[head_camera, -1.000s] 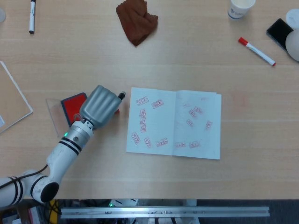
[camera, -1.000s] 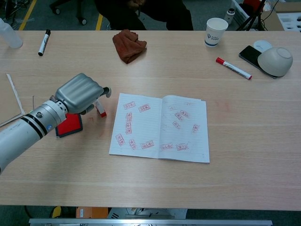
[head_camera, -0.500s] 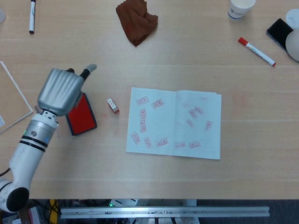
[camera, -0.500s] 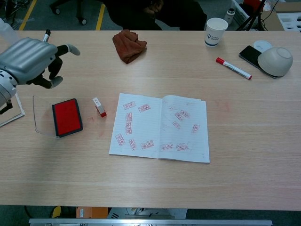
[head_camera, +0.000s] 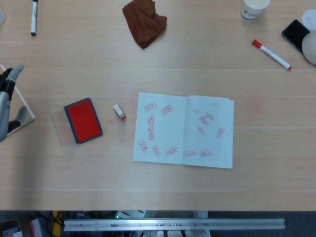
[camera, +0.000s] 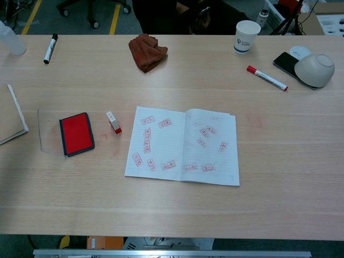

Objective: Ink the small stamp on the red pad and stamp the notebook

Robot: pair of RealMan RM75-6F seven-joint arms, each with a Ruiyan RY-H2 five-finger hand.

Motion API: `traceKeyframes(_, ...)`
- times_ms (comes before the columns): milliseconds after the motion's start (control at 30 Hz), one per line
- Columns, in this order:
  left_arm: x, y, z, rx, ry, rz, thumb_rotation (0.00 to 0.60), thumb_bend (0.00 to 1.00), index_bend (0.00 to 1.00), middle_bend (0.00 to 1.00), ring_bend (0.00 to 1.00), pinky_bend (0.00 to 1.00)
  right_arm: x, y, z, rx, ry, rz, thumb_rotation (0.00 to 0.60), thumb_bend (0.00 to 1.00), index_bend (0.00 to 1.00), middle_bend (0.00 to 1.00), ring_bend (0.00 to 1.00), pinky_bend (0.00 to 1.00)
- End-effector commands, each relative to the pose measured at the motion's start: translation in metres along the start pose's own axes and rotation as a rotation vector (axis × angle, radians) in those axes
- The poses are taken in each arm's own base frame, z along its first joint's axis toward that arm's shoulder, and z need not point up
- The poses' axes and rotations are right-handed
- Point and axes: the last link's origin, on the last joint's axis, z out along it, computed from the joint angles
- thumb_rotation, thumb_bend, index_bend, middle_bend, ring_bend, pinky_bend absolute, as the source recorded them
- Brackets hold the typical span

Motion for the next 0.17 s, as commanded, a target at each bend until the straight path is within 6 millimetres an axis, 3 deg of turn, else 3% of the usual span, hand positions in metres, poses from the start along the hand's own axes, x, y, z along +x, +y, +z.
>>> traceKeyframes(33, 0.002, -0.012, -0.022, 0.015, 0.007, 0.004, 0.600, 0.26, 0.10, 0.19, 0.24, 0.33, -0.001, -0.001, 0.000, 0.001, 0.000, 0.002, 0.600, 0.29, 0.35, 0.33, 0.23, 0.33)
traceKeyframes(167, 0.004, -0.018, -0.039, 0.029, -0.005, 0.007, 0.600, 0.26, 0.11, 0.19, 0.24, 0.33, -0.001, -0.002, 0.000, 0.002, 0.003, 0.002, 0.600, 0.29, 0.35, 0.33, 0.23, 0.33)
